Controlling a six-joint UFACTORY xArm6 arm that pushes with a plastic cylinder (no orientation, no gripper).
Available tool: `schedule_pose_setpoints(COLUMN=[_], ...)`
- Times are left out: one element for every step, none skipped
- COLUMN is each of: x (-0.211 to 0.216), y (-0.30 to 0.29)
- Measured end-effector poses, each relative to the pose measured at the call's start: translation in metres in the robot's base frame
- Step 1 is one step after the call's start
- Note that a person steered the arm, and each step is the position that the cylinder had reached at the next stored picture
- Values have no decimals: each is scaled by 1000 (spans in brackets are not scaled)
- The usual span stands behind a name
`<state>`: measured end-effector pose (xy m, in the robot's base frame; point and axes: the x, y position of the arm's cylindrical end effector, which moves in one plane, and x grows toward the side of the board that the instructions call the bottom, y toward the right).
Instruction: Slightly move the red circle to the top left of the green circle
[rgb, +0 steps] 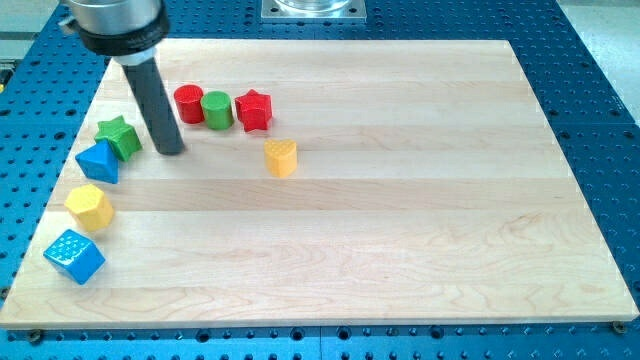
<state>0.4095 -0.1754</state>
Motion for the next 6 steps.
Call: schedule_pose_setpoints(x=[0,-13,-47,-47,-47,-47], y=[-16,-15,-16,-6,-2,-3])
